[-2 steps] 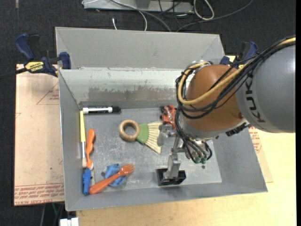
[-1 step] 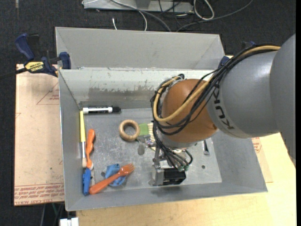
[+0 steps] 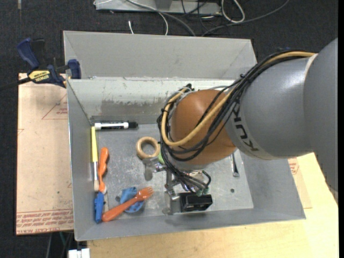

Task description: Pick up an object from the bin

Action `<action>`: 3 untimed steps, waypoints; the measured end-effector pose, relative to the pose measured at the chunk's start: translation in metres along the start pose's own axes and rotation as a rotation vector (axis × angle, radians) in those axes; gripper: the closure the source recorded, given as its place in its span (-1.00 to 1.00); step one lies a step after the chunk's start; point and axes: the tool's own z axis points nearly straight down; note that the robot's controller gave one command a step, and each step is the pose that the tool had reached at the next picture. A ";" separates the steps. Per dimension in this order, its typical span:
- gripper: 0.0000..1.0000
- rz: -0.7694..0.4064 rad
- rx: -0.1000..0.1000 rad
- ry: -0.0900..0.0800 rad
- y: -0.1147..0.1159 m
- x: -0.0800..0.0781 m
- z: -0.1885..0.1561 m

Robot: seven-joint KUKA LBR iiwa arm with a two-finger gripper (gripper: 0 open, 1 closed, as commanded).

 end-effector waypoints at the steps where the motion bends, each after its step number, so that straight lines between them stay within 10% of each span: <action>1: -1.00 -0.177 -0.004 0.003 0.053 -0.015 0.032; 2: -1.00 -0.212 0.001 -0.014 0.037 -0.029 0.075; 3: 1.00 -0.179 -0.005 -0.009 0.031 -0.028 0.074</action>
Offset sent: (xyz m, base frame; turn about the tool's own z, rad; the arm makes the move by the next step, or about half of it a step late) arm 0.0145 0.0444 -0.0747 -0.2152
